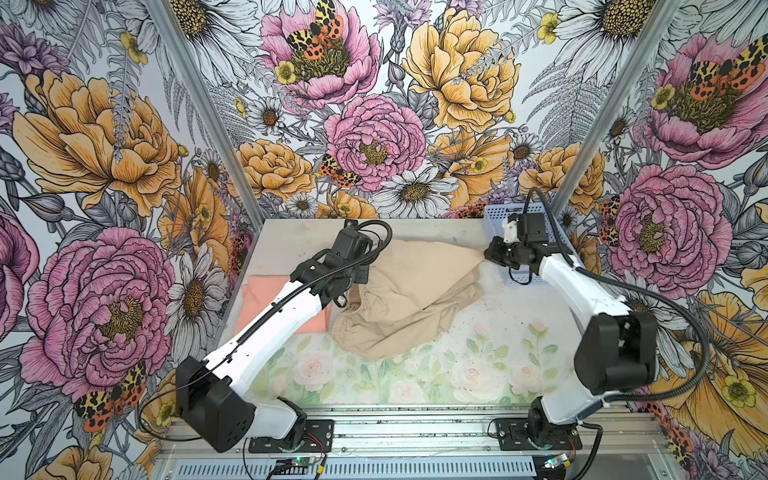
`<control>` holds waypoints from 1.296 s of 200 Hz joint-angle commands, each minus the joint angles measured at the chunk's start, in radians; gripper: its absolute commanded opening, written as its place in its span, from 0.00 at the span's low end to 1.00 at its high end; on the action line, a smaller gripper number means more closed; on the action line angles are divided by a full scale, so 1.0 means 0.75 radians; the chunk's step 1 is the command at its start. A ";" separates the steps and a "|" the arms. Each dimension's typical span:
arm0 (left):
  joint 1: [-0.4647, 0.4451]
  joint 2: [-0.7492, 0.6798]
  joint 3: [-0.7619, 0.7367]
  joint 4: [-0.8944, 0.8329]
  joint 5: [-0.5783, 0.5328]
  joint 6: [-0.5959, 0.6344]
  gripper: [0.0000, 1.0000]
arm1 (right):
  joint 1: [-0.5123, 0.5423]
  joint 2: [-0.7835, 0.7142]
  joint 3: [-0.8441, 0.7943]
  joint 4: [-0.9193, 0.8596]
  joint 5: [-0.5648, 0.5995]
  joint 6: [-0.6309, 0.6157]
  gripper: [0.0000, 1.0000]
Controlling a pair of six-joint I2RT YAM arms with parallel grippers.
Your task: Fold and stack the mixed laundry pile
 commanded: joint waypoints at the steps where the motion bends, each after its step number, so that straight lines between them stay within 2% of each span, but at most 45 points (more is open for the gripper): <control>1: 0.003 -0.142 0.012 -0.026 -0.016 -0.011 0.00 | -0.028 -0.225 -0.030 -0.146 0.049 -0.032 0.00; 33: -0.048 -0.297 0.048 -0.071 -0.008 -0.057 0.00 | -0.059 -0.488 0.059 -0.359 0.072 -0.058 0.00; 58: -0.024 -0.346 0.087 -0.124 0.053 -0.111 0.00 | -0.061 -0.537 0.212 -0.492 0.056 -0.061 0.00; 76: 0.100 -0.318 0.074 -0.117 0.204 -0.145 0.00 | -0.062 -0.449 0.294 -0.513 0.037 -0.065 0.00; 95: 0.268 -0.209 0.056 -0.077 0.389 -0.141 0.00 | -0.061 -0.244 0.387 -0.485 0.068 -0.094 0.00; 110: 0.350 -0.098 0.028 0.002 0.479 -0.132 0.00 | -0.062 -0.046 0.472 -0.407 0.056 -0.103 0.02; 117: 0.378 -0.039 0.019 0.047 0.518 -0.129 0.00 | -0.060 0.054 0.519 -0.364 0.041 -0.111 0.10; 118: 0.386 -0.031 0.019 0.047 0.521 -0.128 0.00 | -0.060 0.086 0.534 -0.355 0.042 -0.115 0.14; 133: 0.431 0.099 0.014 0.120 0.567 -0.113 0.00 | -0.060 0.312 0.689 -0.348 0.078 -0.127 0.42; 141: 0.447 0.175 0.024 0.147 0.568 -0.100 0.00 | -0.059 0.389 0.748 -0.350 0.108 -0.121 0.50; 155: 0.469 0.307 0.056 0.167 0.573 -0.072 0.00 | -0.053 0.439 0.785 -0.344 0.106 -0.098 0.57; 180: 0.504 0.477 0.111 0.188 0.589 -0.041 0.00 | -0.006 0.389 0.690 -0.341 0.109 -0.110 0.61; 204: 0.525 0.587 0.161 0.197 0.609 -0.028 0.00 | 0.015 0.287 0.434 -0.328 0.071 -0.101 0.61; 230: 0.535 0.638 0.191 0.194 0.614 -0.010 0.00 | 0.037 0.209 0.096 -0.199 0.043 -0.053 0.61; 259: 0.552 0.655 0.196 0.193 0.631 -0.004 0.00 | 0.053 0.272 -0.046 -0.024 0.091 -0.021 0.60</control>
